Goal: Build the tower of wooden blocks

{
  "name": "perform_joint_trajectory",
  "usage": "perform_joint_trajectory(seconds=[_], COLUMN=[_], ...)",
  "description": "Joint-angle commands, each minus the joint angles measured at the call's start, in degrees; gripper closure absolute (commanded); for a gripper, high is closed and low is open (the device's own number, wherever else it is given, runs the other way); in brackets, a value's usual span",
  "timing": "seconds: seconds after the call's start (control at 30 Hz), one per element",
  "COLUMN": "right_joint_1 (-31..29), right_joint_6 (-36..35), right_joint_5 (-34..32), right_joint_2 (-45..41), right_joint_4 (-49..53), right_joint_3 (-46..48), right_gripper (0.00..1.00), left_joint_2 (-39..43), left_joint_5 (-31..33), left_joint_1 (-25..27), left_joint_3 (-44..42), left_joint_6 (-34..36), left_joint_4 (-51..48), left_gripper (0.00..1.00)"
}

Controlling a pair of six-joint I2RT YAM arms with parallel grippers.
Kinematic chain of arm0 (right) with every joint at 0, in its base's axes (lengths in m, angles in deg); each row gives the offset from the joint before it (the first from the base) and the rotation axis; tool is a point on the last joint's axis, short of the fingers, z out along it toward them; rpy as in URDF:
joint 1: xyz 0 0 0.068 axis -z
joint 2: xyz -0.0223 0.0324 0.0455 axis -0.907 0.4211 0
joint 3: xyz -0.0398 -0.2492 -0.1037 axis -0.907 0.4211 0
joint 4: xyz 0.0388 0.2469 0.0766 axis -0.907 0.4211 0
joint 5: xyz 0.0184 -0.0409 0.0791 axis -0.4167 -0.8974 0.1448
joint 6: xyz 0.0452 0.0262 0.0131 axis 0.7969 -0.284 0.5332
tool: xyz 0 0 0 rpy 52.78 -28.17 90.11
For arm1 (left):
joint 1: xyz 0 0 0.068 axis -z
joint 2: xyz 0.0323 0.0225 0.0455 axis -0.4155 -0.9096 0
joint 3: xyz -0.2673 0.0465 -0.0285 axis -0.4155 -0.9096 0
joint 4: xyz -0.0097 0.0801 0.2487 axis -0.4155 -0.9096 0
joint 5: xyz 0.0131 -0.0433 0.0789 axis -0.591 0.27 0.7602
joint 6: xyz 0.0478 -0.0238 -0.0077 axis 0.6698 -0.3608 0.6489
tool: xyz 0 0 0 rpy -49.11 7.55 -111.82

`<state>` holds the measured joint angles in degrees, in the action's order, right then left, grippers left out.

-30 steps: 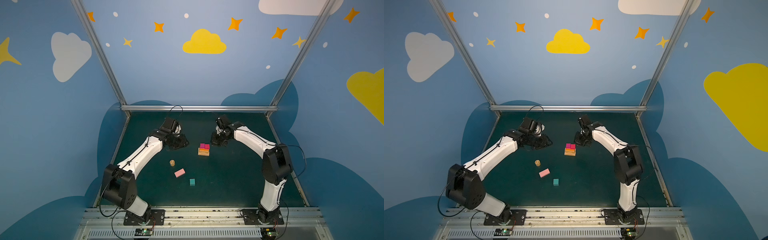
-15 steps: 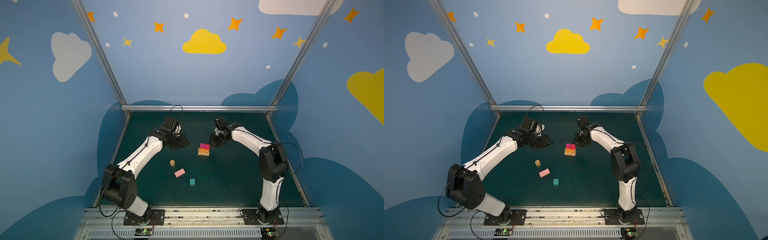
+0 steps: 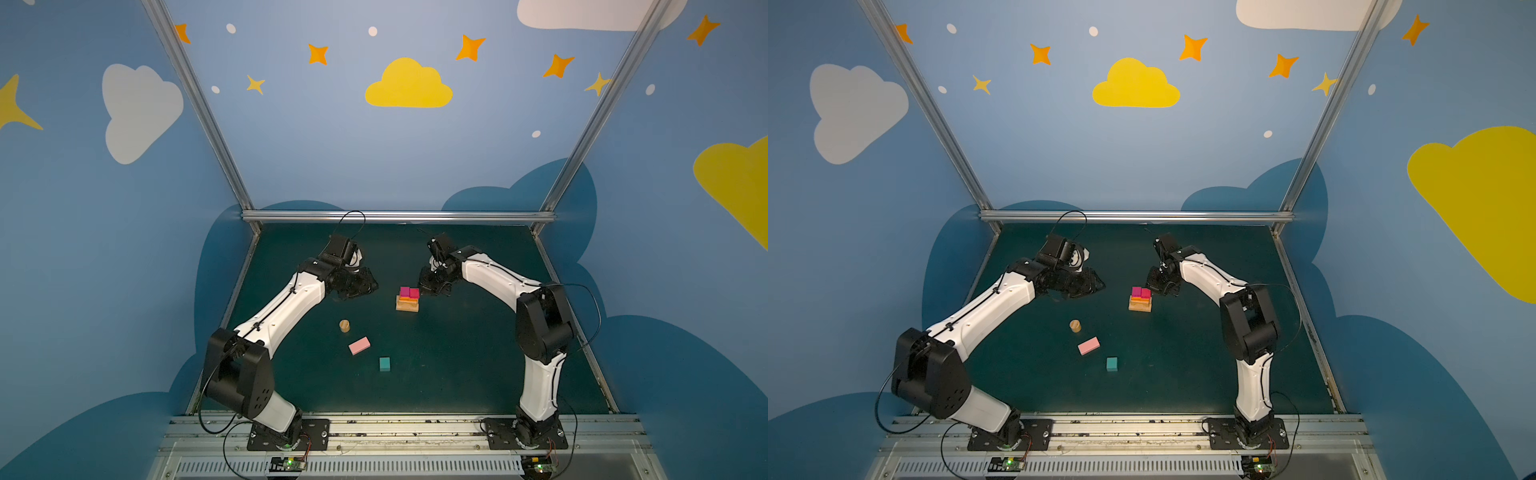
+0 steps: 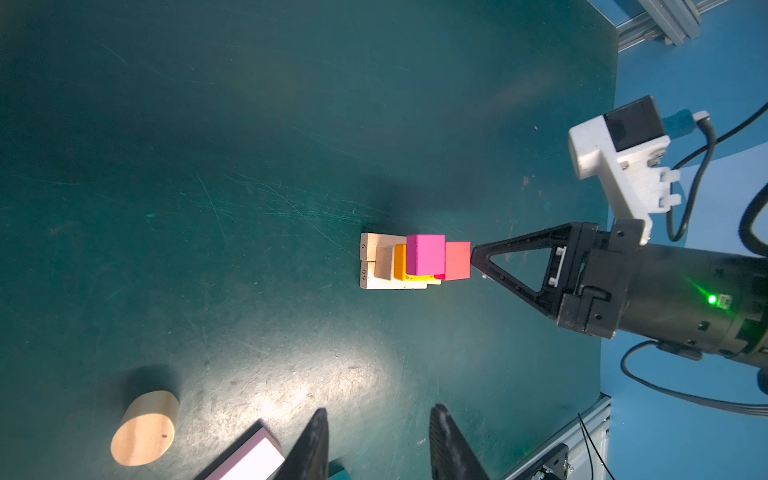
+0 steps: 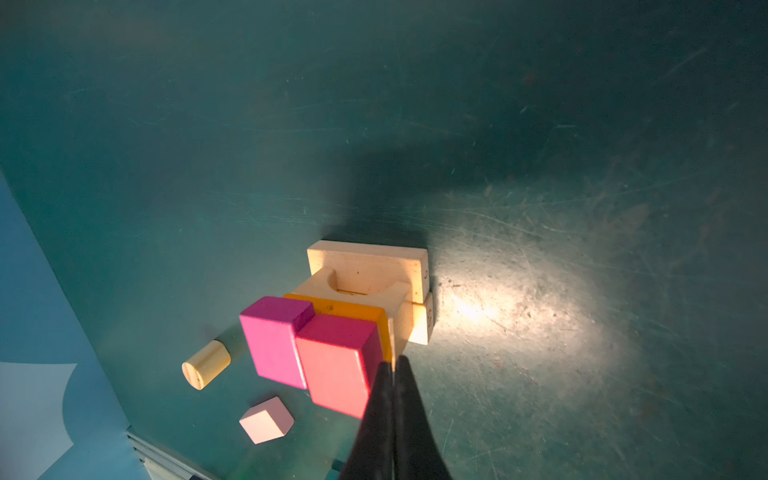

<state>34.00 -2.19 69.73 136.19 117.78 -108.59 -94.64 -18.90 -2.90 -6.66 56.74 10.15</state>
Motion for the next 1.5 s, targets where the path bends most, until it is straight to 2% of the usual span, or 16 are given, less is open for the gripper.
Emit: perform_joint_trajectory(seconds=[0.0, 0.7, 1.0, 1.17, 1.37, 1.47], right_joint_1=[-0.4, -0.8, -0.3, 0.2, 0.2, 0.2], right_joint_6=[0.2, 0.3, 0.2, 0.0, -0.5, -0.8], right_joint_5=[0.5, 0.4, -2.9, -6.4, -9.5, -10.0], right_joint_2=[1.2, 1.6, -0.7, -5.8, -13.2, -17.0], right_joint_4=[0.0, 0.6, 2.8, 4.1, 3.8, 2.8], right_joint_3=[-1.1, -1.8, -1.1, 1.9, 7.4, 10.5], right_gripper=[1.00, 1.00, 1.00, 1.00, 1.00, 0.89], left_joint_2=[0.8, 1.3, 2.1, 4.2, 6.6, 6.5], left_joint_5=[0.4, 0.4, 1.6, 6.9, 16.0, 19.0], left_joint_1=[-0.2, -0.2, -0.2, 0.7, 6.3, 9.6], left_joint_3=[1.2, 0.9, 1.7, 3.0, 1.5, -0.1], left_joint_6=[0.6, 0.8, 1.0, 0.5, -2.8, -6.1], left_joint_4=[-0.8, -0.8, -2.9, -9.1, -15.9, -18.1], left_gripper=[0.60, 0.59, 0.59, 0.53, 0.36, 0.30])
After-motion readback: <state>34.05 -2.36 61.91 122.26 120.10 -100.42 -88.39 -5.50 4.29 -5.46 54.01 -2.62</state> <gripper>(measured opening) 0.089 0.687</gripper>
